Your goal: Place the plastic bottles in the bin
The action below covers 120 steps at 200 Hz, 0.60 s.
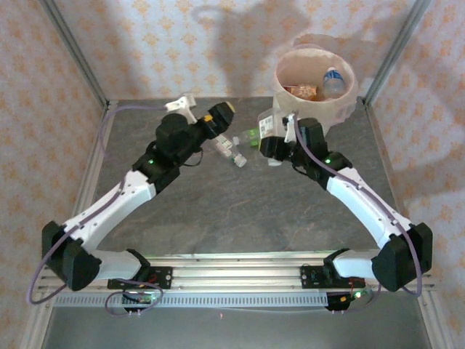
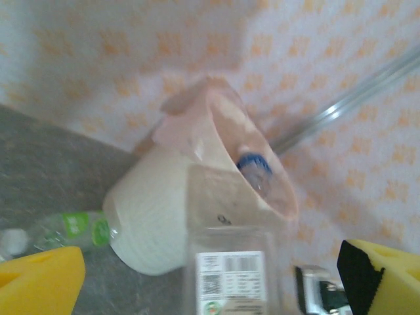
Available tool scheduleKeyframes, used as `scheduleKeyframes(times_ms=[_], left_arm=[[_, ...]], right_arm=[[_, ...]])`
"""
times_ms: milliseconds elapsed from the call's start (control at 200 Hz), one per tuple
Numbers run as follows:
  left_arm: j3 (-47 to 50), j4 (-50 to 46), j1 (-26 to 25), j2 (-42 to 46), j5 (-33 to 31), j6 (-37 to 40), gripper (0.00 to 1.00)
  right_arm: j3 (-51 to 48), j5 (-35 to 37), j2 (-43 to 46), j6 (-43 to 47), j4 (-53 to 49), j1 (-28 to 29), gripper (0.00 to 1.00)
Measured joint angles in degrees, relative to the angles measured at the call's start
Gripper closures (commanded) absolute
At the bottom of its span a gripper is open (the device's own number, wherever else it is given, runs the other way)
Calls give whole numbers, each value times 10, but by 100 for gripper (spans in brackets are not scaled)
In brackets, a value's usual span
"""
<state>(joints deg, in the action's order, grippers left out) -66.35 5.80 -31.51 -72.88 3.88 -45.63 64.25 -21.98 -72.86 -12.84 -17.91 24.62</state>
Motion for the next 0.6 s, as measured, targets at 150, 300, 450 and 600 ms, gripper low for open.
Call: scheduleKeyframes(times_ms=[150,300,450,600], left_arm=[[36,-32,11,48,-56,-7,0],[64,-73,16,63,-92,-17,0],[76,-100,21,66,-108,-26,0],[76,-115,21,68,-119,-32,0]], right_arm=[[99,2,-10,0,-12,-35,69],[214,15,-55,-31,0,-85,69],[295,39,-121,-78,14,-134,69],[337,68,-186,-116,14,-154,66]])
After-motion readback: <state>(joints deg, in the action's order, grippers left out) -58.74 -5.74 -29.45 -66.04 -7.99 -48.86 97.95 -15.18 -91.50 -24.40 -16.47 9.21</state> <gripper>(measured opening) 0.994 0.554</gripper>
